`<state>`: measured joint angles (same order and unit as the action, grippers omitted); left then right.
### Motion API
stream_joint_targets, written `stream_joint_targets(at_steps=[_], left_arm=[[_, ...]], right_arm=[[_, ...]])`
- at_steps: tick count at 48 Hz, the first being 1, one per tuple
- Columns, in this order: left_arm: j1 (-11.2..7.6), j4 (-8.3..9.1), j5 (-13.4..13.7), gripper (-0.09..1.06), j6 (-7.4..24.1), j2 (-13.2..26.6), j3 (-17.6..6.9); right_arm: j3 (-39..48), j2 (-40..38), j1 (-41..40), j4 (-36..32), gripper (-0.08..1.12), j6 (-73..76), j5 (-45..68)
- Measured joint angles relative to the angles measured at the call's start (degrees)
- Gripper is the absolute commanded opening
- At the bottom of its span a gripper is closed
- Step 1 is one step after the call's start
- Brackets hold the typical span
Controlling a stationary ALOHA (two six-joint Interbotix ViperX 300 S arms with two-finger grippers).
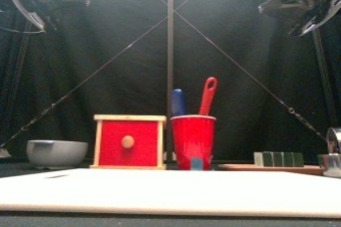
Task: Place sushi on board then cut the sushi with the knife then place the pieces on the plate
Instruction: Place the sushi on the board
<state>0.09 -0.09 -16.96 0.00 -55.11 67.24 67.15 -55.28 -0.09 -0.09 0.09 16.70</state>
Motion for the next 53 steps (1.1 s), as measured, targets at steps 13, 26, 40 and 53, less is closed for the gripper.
stream_joint_targets(at_steps=[13,26,40,53], left_arm=[[0.00,1.49,-3.3,-0.01,0.3,8.2,0.0],[0.62,1.58,-4.3,-0.01,0.3,17.8,-3.0],[1.49,1.58,-4.4,-0.01,0.3,22.5,-4.0],[1.76,1.49,-4.4,-0.01,0.3,22.5,-4.0]], right_arm=[[-0.1,3.1,-3.3,3.5,0.09,1.1,-11.5],[-5.3,9.6,-14.1,5.0,0.34,1.0,-35.1],[-9.0,14.8,-24.5,-2.3,1.04,0.1,-45.0],[-9.2,19.8,-25.7,-8.6,1.02,-2.8,-45.7]])
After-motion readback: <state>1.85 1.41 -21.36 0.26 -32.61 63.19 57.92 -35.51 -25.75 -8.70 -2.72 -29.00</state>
